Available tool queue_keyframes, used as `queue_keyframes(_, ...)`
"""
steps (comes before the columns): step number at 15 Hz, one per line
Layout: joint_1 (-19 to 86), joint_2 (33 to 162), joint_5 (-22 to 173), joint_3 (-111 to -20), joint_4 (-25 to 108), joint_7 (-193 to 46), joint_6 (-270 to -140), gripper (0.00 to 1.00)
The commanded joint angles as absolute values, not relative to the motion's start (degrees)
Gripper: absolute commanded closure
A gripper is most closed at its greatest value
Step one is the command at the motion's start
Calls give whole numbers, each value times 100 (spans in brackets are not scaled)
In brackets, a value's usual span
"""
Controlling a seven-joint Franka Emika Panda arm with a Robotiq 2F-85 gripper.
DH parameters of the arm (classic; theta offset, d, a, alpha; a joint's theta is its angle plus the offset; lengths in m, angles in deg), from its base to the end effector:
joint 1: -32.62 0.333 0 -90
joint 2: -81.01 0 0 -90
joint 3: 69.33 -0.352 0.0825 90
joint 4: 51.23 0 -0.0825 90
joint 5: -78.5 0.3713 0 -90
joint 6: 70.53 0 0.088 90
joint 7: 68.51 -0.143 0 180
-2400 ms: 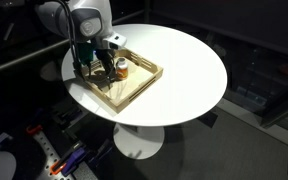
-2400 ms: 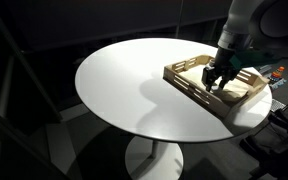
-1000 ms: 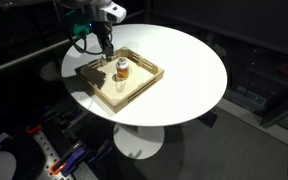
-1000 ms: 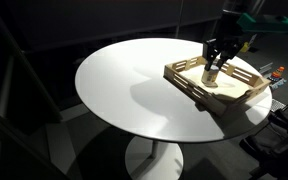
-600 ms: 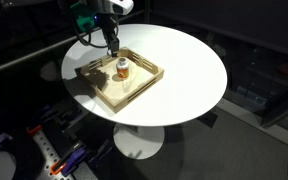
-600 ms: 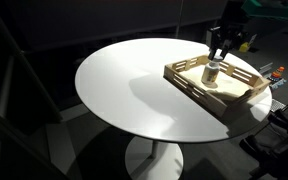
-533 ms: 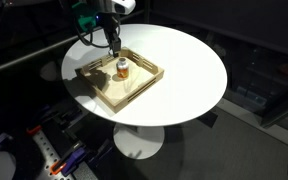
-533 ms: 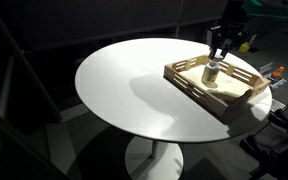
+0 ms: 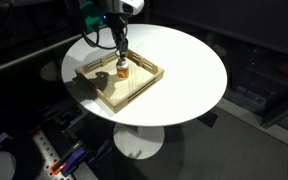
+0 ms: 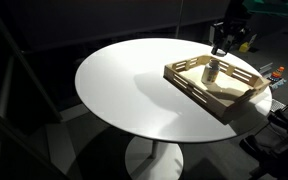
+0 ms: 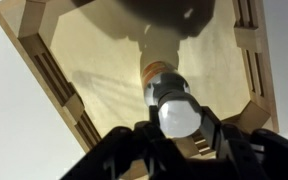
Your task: Place the lid on the white bottle
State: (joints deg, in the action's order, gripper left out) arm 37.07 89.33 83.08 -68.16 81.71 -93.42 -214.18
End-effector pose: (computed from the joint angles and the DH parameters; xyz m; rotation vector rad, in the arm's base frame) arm 0.5223 0.0310 0.2922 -3.0121 0.6746 -0.0454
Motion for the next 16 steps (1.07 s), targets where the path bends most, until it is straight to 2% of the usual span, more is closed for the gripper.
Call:
queue_keyframes(1,3648,9095,8192,-6782,7948,-9463,-21261,63)
queue_keyframes(16,3682,9459,8327,-6788,7759,-9356,-21250,61)
